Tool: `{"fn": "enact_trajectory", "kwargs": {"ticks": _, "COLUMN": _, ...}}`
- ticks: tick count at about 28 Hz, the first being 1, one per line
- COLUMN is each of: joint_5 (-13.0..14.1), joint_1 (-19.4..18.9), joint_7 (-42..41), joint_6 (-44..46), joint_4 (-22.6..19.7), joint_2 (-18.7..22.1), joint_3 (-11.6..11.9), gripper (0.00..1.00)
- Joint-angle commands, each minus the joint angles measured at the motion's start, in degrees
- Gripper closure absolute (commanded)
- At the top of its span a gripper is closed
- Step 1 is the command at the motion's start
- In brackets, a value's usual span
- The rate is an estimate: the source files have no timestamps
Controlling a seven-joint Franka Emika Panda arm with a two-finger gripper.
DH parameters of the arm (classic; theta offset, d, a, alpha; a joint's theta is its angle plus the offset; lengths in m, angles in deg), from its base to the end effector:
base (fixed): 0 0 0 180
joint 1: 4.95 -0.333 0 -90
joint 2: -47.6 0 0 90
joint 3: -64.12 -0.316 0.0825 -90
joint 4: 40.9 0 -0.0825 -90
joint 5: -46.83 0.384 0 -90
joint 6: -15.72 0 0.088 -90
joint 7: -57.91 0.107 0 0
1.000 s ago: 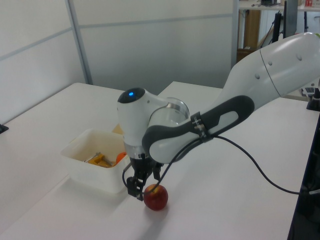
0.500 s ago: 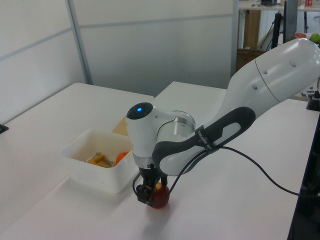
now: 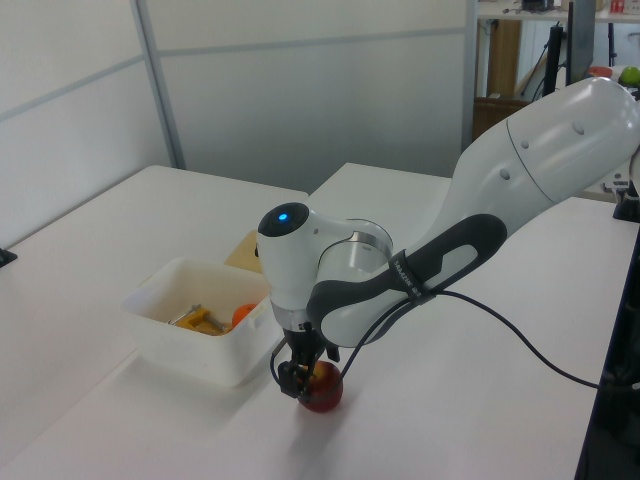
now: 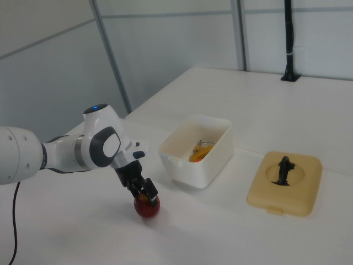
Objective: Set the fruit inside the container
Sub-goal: 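Close the gripper around the red apple and lift it, then carry the apple over the container and lower it inside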
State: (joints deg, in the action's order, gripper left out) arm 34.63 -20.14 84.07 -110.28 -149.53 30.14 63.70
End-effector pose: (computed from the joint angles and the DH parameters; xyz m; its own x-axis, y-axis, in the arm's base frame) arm 0.5999 0.1597 0.3436 0.9965 -0.0537 0.0636 -0.0631 -0.9856 0.1566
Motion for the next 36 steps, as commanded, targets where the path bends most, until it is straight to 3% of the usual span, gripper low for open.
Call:
{"fn": "enact_trajectory", "kwargs": {"ticks": 1, "joint_5": -1.6, "joint_1": -0.5, "joint_7": -0.1, "joint_6": -4.2, "joint_4": -1.6, "joint_2": -0.2, "joint_3": 0.9, "gripper": 0.03}}
{"fn": "enact_trajectory", "kwargs": {"ticks": 4, "joint_5": -1.6, "joint_1": -0.6, "joint_7": -0.1, "joint_6": -4.5, "joint_4": -1.6, "joint_2": -0.8, "joint_3": 0.9, "gripper": 0.19}}
{"fn": "enact_trajectory", "kwargs": {"ticks": 5, "joint_5": -1.7, "joint_1": -0.5, "joint_7": -0.1, "joint_6": -4.6, "joint_4": -1.6, "joint_2": -1.0, "joint_3": 0.9, "gripper": 0.51}}
{"fn": "enact_trajectory", "kwargs": {"ticks": 6, "joint_5": -1.7, "joint_1": -0.5, "joint_7": -0.1, "joint_6": -4.6, "joint_4": -1.5, "joint_2": -0.9, "joint_3": 0.9, "gripper": 0.75}}
{"fn": "enact_trajectory", "kwargs": {"ticks": 7, "joint_5": -1.6, "joint_1": -0.5, "joint_7": 0.1, "joint_6": -4.6, "joint_4": -1.2, "joint_2": -0.9, "joint_3": 0.9, "gripper": 0.94}}
{"fn": "enact_trajectory", "kwargs": {"ticks": 8, "joint_5": -1.5, "joint_1": -0.5, "joint_7": 0.3, "joint_6": -4.6, "joint_4": -1.1, "joint_2": -0.7, "joint_3": 0.9, "gripper": 1.0}}
{"fn": "enact_trajectory", "kwargs": {"ticks": 15, "joint_5": 0.3, "joint_1": -0.5, "joint_7": 0.7, "joint_6": -4.1, "joint_4": 1.6, "joint_2": 3.0, "joint_3": 1.6, "gripper": 1.0}}
{"fn": "enact_trajectory", "kwargs": {"ticks": 17, "joint_5": 3.7, "joint_1": -0.5, "joint_7": 0.6, "joint_6": -3.9, "joint_4": 4.5, "joint_2": 3.7, "joint_3": 2.4, "gripper": 1.0}}
{"fn": "enact_trajectory", "kwargs": {"ticks": 23, "joint_5": 9.3, "joint_1": -0.5, "joint_7": 3.0, "joint_6": -3.8, "joint_4": 11.6, "joint_2": 2.8, "joint_3": 4.7, "gripper": 1.0}}
{"fn": "enact_trajectory", "kwargs": {"ticks": 29, "joint_5": 9.3, "joint_1": 0.2, "joint_7": 8.4, "joint_6": -4.4, "joint_4": 19.0, "joint_2": -1.5, "joint_3": 6.5, "gripper": 1.0}}
{"fn": "enact_trajectory", "kwargs": {"ticks": 36, "joint_5": 7.4, "joint_1": 0.6, "joint_7": 15.2, "joint_6": -12.1, "joint_4": 20.2, "joint_2": -6.2, "joint_3": 7.5, "gripper": 1.0}}
